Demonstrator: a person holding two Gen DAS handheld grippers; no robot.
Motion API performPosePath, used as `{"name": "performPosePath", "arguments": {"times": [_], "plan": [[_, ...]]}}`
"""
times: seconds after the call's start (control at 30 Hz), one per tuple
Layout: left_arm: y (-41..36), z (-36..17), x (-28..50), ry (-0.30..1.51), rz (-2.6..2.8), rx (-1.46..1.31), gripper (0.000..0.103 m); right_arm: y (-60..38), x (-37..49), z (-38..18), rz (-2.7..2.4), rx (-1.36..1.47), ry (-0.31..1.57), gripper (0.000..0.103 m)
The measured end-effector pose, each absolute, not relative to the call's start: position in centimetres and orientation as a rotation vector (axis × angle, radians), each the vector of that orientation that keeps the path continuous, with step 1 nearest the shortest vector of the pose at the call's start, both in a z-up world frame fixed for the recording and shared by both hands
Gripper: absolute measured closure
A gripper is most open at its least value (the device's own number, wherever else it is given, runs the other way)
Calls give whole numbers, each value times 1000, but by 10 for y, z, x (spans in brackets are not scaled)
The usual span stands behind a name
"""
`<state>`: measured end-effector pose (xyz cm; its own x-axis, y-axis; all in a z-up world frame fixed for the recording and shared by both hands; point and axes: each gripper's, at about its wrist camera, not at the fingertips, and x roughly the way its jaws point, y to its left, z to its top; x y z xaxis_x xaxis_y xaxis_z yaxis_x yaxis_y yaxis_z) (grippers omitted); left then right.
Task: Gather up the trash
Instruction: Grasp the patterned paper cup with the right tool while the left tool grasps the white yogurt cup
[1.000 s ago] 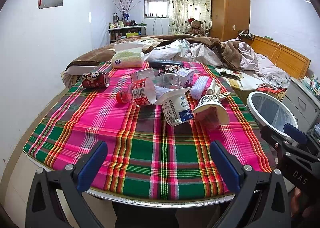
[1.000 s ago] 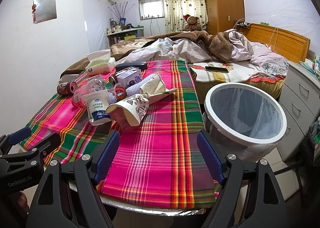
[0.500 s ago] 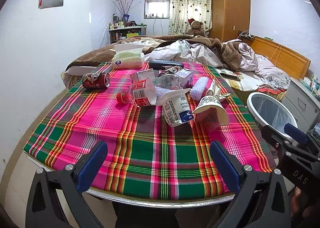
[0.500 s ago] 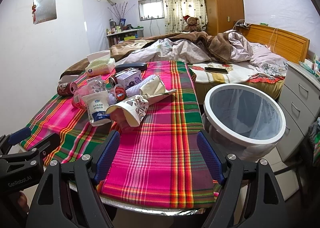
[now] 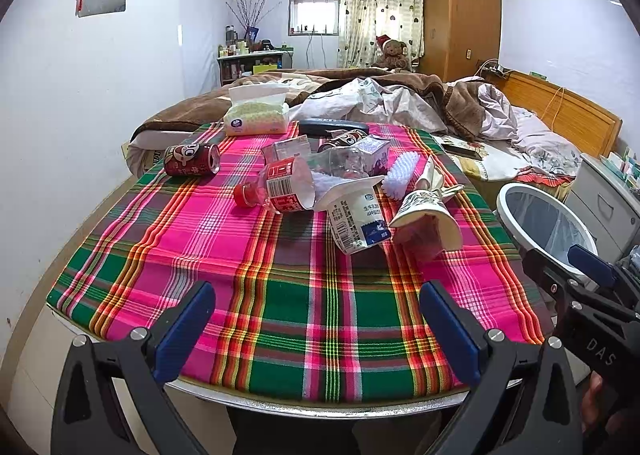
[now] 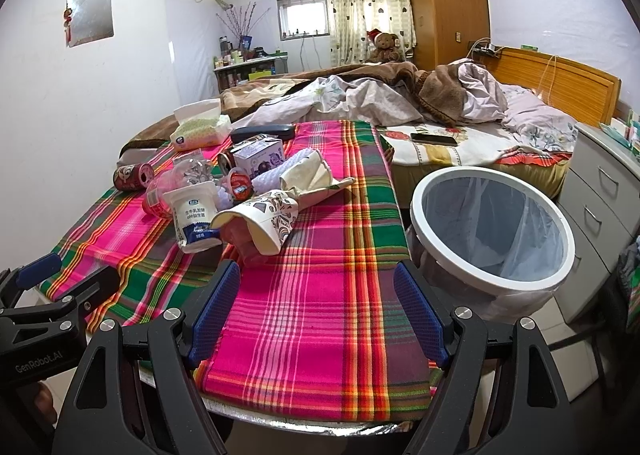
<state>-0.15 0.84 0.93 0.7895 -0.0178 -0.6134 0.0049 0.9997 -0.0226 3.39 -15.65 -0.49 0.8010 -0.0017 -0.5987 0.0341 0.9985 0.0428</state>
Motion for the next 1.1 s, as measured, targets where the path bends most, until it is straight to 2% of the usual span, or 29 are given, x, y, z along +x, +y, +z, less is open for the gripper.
{"name": "performPosePath", "arguments": {"times": [0.57,0.87,0.97,1.07,1.1], "plan": [[37,-2,35,689,-22,-65,0,-152,73,-20,42,73,658,22],[61,-12,78,734,-54,-107,0,-128,113,-35,60,-57,739,23],[66,-11,89,727,-60,-121,0,-126,119,-36,46,-80,755,40],[67,-10,101,738,-85,-107,0,-129,120,-35,52,-63,763,52],[67,-9,104,737,-89,-108,0,-129,121,-35,47,-61,763,60]]}}
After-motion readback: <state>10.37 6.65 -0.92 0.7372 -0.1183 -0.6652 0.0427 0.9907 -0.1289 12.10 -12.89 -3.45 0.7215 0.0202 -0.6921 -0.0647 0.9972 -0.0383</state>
